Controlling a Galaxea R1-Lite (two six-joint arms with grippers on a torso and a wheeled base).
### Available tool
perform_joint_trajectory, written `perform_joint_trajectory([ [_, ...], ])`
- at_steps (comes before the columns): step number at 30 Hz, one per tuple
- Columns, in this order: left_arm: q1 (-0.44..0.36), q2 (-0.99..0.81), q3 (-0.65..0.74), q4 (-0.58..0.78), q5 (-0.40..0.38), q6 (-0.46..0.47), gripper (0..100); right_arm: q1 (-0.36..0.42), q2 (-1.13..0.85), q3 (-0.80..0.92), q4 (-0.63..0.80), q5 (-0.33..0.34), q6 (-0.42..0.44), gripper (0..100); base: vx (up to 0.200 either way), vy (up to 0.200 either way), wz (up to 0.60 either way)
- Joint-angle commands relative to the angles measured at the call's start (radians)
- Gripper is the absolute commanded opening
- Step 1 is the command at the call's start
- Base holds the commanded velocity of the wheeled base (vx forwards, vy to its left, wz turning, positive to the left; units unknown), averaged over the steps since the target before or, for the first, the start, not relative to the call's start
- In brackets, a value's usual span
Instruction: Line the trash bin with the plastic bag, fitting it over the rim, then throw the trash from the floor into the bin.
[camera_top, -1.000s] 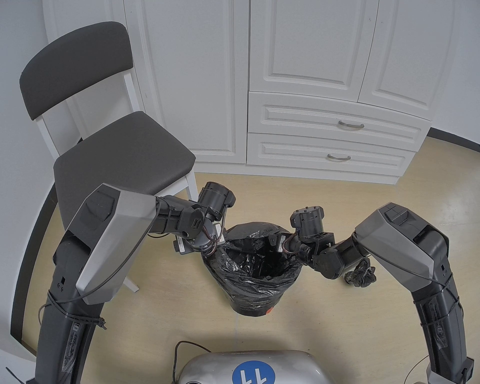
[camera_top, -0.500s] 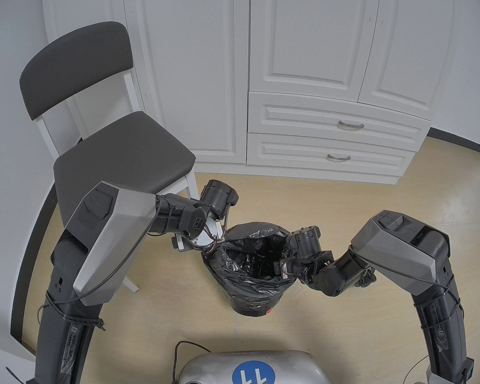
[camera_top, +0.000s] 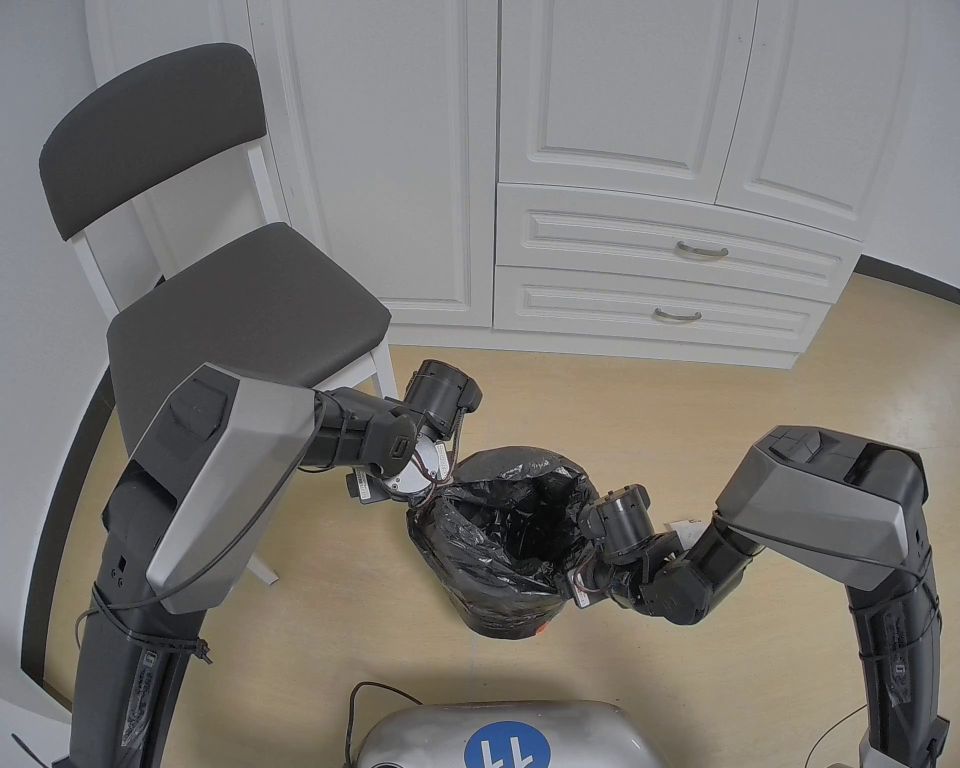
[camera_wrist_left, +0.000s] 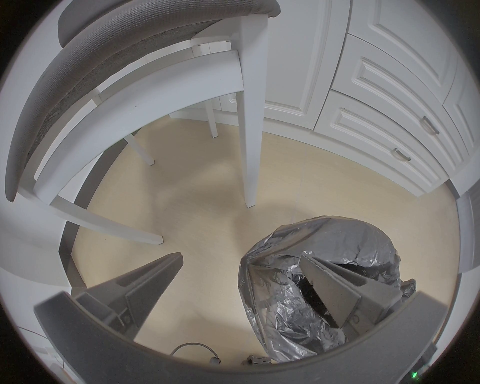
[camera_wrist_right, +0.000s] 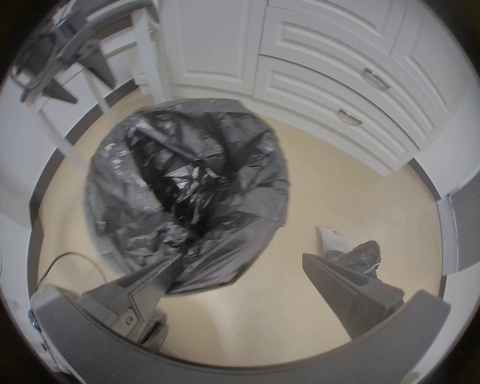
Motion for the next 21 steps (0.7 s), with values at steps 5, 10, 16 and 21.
perform_joint_trajectory([
  [5,0.0,-0.002,-0.002,0.0,0.001,-0.001,100,0.055,-0.108,0.127,-0.002,0.063,-0.017,100,0.0,0.0,0.0],
  [10,0.0,-0.002,-0.002,0.0,0.001,-0.002,100,0.053,-0.082,0.141,-0.004,0.068,-0.058,100,0.0,0.0,0.0],
  [16,-0.001,-0.002,-0.002,0.0,0.001,-0.002,100,0.058,-0.069,0.145,-0.002,0.068,-0.063,100,0.0,0.0,0.0],
  [21,-0.003,-0.002,-0.002,0.0,0.002,-0.002,100,0.04,0.01,0.096,-0.002,0.067,-0.064,100,0.0,0.0,0.0],
])
